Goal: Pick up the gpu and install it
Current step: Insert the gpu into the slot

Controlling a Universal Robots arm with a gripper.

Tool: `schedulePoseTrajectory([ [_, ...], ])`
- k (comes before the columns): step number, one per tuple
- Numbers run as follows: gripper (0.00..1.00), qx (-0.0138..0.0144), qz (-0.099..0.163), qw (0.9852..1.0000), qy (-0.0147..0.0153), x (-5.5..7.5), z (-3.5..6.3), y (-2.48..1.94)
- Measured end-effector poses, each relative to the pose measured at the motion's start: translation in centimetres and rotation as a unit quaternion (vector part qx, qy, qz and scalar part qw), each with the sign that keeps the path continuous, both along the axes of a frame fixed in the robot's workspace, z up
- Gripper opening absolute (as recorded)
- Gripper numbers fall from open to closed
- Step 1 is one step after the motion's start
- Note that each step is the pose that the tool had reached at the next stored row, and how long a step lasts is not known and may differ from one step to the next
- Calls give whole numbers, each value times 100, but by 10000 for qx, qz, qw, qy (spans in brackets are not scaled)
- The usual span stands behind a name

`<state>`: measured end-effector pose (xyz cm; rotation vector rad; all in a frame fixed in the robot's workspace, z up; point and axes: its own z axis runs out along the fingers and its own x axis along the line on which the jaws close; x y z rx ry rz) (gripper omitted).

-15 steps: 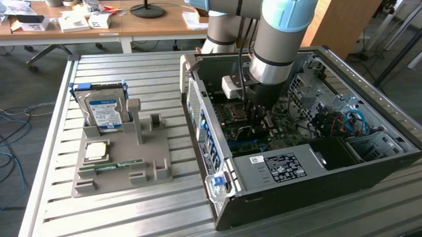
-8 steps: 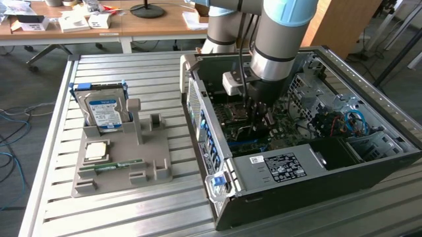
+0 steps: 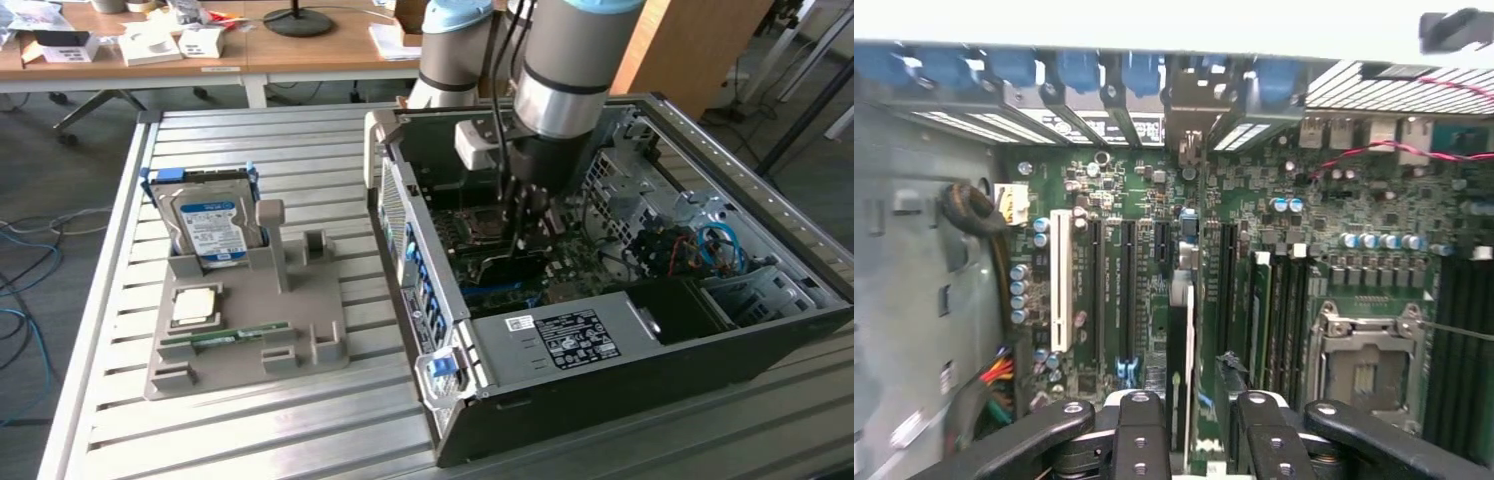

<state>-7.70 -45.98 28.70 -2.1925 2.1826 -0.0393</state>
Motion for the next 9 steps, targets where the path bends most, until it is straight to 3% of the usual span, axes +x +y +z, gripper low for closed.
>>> schedulePoseTrajectory([
  [6, 33, -1, 0, 10000, 0, 0, 227, 0],
  [9, 33, 0, 0, 10000, 0, 0, 280, 0],
])
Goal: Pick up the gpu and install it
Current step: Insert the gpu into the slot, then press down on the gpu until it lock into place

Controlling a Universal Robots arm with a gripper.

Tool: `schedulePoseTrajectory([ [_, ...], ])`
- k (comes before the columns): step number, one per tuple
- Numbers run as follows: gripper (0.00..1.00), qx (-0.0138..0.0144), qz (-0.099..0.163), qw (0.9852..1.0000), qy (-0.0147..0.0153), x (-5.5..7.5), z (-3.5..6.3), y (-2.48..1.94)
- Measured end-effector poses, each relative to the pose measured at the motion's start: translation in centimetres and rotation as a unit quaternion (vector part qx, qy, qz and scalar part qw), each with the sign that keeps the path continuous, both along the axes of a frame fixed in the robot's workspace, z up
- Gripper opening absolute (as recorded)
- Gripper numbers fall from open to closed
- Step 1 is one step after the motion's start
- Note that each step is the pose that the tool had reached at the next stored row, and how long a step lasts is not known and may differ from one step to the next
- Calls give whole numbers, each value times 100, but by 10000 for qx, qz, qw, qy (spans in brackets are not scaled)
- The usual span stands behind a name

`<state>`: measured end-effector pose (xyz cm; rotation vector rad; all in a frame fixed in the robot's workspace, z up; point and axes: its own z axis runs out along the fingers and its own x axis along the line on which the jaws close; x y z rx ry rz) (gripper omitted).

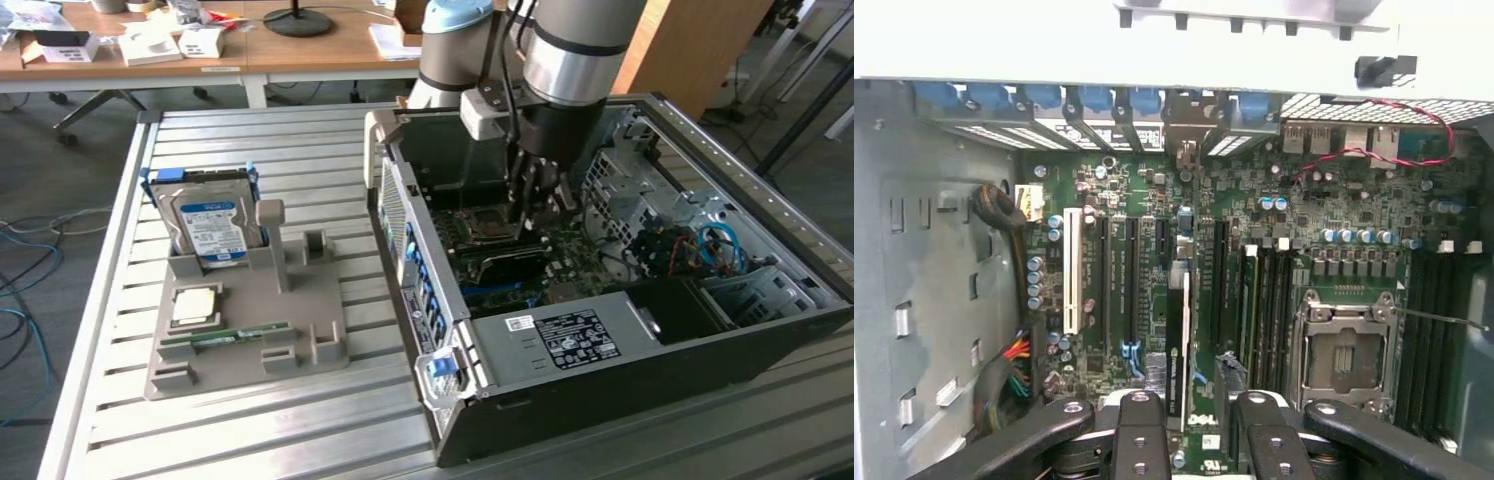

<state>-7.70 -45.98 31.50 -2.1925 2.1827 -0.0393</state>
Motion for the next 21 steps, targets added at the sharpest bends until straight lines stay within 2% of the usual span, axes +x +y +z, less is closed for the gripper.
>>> schedulePoseTrajectory([
  [8, 33, 0, 0, 10000, 0, 0, 109, 0],
  [21, 33, 0, 0, 10000, 0, 0, 131, 0],
])
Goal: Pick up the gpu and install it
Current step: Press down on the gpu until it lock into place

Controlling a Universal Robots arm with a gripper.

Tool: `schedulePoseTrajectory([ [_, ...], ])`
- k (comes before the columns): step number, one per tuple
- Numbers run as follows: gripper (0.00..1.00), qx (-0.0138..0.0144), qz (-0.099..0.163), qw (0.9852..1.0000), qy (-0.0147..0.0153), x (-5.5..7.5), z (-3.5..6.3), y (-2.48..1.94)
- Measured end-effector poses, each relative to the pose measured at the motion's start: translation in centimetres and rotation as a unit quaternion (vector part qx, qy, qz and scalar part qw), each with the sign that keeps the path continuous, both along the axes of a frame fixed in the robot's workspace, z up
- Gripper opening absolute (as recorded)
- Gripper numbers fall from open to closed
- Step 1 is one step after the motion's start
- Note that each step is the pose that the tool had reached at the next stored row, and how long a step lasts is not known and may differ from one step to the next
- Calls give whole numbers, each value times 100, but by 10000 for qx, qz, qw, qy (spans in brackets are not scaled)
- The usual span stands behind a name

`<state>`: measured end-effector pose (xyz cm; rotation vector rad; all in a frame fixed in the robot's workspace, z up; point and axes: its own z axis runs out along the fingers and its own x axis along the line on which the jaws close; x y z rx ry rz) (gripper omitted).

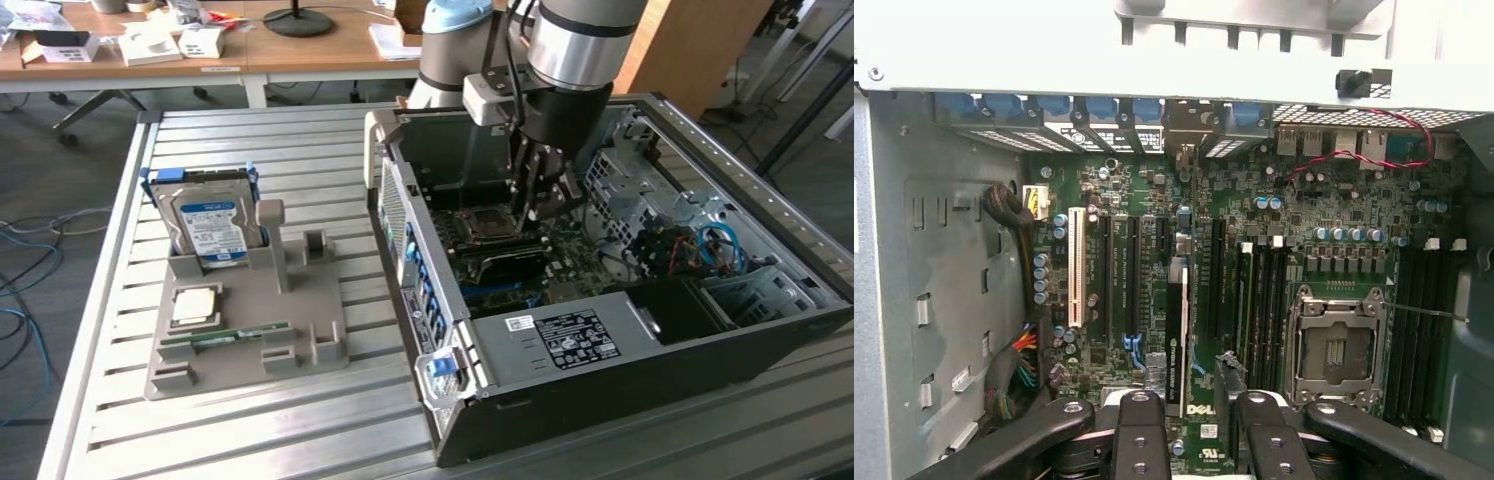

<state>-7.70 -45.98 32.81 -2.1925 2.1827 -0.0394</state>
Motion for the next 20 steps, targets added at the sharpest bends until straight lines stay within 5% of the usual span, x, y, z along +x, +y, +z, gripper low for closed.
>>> schedulePoseTrajectory([
  [6, 32, 0, 0, 10000, 0, 0, 0, 0],
  [12, 11, 0, 0, 10000, 0, 0, 0, 0],
  [20, 11, 0, 0, 10000, 0, 0, 0, 0],
])
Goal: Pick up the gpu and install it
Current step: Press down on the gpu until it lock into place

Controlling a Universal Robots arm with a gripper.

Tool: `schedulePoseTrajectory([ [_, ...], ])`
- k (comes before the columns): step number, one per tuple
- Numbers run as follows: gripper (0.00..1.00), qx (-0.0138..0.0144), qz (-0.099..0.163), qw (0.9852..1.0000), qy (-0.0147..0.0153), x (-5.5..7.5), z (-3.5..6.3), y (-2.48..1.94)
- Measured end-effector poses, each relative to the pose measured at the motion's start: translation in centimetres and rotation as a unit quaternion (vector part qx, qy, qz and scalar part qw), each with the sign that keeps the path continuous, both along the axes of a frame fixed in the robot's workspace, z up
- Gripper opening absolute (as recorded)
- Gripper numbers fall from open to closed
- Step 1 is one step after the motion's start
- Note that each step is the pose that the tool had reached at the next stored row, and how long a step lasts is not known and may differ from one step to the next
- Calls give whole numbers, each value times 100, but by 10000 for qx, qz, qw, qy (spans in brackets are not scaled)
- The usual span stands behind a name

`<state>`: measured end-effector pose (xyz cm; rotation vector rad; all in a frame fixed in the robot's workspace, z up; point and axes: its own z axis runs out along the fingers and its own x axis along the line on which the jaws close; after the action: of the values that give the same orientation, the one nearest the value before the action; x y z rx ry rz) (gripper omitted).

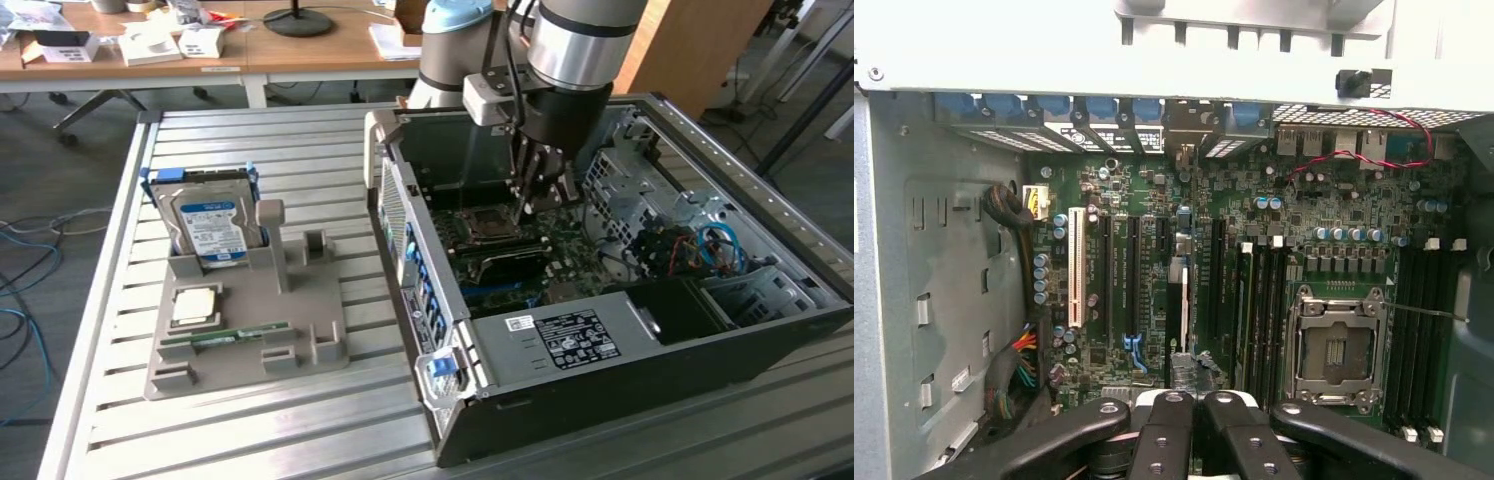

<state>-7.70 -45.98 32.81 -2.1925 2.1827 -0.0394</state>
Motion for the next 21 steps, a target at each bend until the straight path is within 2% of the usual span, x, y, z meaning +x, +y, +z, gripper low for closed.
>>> schedulePoseTrajectory([
  [9, 11, 0, 0, 10000, 0, 0, -7, 0],
  [21, 11, -1, 0, 10000, 0, -2, -173, 0],
])
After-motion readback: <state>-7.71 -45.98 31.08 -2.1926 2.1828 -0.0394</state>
